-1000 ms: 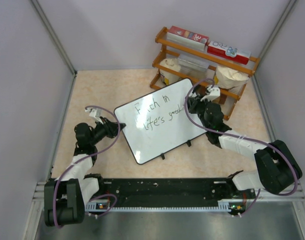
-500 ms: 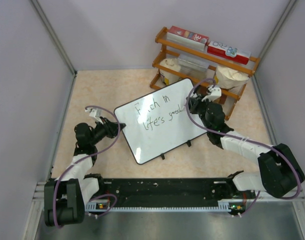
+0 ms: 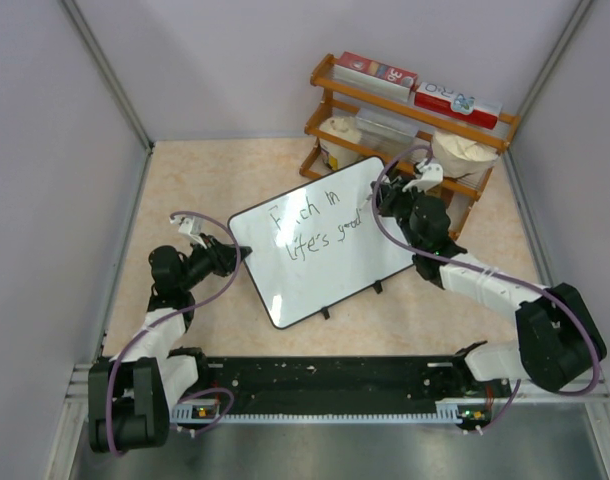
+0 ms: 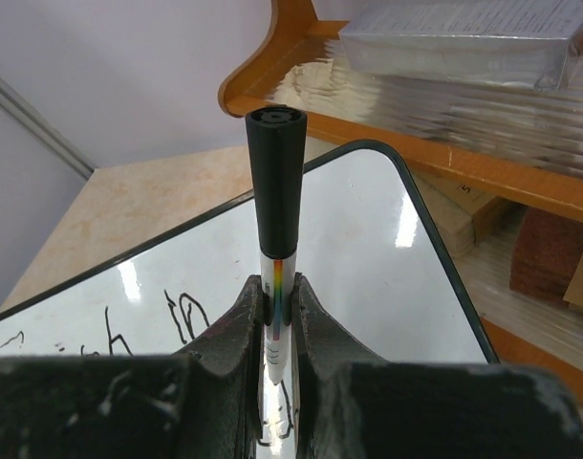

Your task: Write a sentence on the whiteboard

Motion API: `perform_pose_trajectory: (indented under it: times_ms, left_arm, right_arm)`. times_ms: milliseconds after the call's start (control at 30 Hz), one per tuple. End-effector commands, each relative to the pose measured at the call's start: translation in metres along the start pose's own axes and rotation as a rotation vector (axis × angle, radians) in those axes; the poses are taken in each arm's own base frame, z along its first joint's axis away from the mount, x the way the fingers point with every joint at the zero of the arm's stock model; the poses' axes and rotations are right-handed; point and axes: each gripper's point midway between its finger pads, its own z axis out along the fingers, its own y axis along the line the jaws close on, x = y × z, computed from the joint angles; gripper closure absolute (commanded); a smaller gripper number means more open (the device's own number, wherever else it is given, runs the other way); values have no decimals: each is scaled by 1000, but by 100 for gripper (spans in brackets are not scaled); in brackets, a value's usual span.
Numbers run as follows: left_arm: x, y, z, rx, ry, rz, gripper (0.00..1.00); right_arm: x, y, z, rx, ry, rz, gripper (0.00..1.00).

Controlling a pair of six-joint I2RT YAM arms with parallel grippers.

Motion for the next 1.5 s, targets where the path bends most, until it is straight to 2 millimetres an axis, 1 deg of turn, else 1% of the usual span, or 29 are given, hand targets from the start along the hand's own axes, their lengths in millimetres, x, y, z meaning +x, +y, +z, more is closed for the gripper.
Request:
perform_pose_trajectory:
  times_ms: [0, 233, 433, 733, 1000, 1133, 1267, 1467]
  left_arm:
    - [3, 10, 2, -31, 11, 59, 100]
    - [3, 10, 2, -31, 11, 59, 100]
    - [3, 10, 1, -31, 10, 60, 100]
    - [3, 10, 1, -32, 11, 59, 100]
    - [3, 9, 1, -31, 9, 61, 100]
    - [3, 10, 1, -32, 8, 61, 100]
    - [3, 10, 1, -33, 9, 60, 100]
    - [3, 10, 1, -33, 9, 60, 100]
  right_arm:
    - [-17, 2, 11, -5, -39, -10, 100]
    - [-1, -9, 7, 22, -16, -17, 100]
    - [8, -18, 6, 45, 2, -16, 100]
    - [24, -25, 2, 61, 47, -26, 100]
    - [37, -32, -7, 71, 77, -19, 100]
    - [39, -33, -9, 70, 81, -16, 100]
    - [36, -31, -8, 68, 70, -8, 100]
    - [19, -24, 1, 63, 31, -7, 100]
